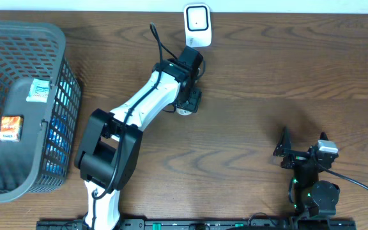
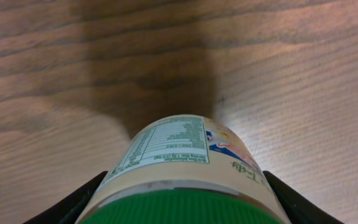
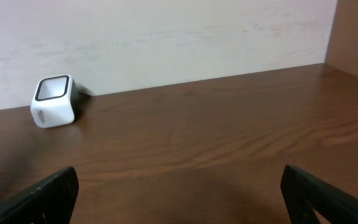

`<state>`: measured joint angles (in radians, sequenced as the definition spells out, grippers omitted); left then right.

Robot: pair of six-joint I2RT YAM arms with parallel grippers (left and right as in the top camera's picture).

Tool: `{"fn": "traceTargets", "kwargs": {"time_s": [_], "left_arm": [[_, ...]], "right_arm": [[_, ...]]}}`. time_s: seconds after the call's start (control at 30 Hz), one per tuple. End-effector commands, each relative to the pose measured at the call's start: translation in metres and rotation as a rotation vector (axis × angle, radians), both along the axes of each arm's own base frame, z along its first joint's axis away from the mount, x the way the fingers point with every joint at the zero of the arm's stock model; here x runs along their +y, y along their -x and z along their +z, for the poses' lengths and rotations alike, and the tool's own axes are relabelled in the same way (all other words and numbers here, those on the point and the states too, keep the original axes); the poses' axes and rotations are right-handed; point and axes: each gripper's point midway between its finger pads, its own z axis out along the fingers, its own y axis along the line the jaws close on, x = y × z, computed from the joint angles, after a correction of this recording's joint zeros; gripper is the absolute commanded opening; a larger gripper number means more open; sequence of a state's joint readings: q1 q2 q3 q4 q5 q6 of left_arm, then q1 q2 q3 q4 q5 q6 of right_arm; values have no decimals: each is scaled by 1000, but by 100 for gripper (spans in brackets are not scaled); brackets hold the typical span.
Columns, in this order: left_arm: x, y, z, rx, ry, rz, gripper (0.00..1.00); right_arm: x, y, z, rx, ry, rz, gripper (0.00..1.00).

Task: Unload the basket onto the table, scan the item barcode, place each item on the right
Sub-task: 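Lift the jar out and place it on the table center, then reach the left gripper into the basket and grasp the green wipe pack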

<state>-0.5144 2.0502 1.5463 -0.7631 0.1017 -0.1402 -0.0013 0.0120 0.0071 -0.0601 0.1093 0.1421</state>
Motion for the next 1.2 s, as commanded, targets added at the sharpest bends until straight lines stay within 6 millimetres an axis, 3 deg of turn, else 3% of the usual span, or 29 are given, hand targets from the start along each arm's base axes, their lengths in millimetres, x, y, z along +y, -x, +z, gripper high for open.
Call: {"fn": "traceTargets", "kwargs": {"time_s": [0.0,0.27,0.3,0.37,0.4,0.5,0.53,0.57,0.63,0.67,0.7,0.8,0.83,0.87,0.93,1.03,1.17], "left_arm": [[-2,-3,-7,-8,8,52,54],[4,10,-26,25,-11,54,64],[5,11,-26,27,-14,49,68],[6,8,-20,14,-21,42,95],[7,5,-14,1,-25,40,98],[9,-7,30,-58,-15,32,98],[8,-12,58,-97,0,13,98],[8,-14,71,-114,6,5,98],[12,-18,127,-191,27,-19,98],[29,-22,179,-280,21,17,98],[44,-23,211,-342,9,52,98],[95,-18,283,-489,2,171,98],[131,-11,310,-546,5,257,98],[156,-5,322,-566,6,330,98],[208,8,332,-573,-5,498,97],[279,27,330,-538,-40,744,98],[337,43,305,-430,47,988,98]], "right_arm": [[0,0,0,-1,-10,-4,99],[0,0,0,-1,-10,-4,99],[0,0,0,-1,-10,-4,99],[0,0,0,-1,-10,-4,99],[0,0,0,-2,-10,-4,99],[0,0,0,-1,-10,-4,99],[0,0,0,-1,-10,-4,99],[0,0,0,-1,-10,-4,99],[0,0,0,-1,-10,-4,99],[0,0,0,-1,-10,-4,99],[0,0,0,-1,-10,-4,99],[0,0,0,-1,-10,-4,99],[0,0,0,-2,-10,-4,99],[0,0,0,-1,-10,-4,99],[0,0,0,-1,-10,-4,99],[0,0,0,-1,-10,-4,99],[0,0,0,-1,-10,-4,99]]}}
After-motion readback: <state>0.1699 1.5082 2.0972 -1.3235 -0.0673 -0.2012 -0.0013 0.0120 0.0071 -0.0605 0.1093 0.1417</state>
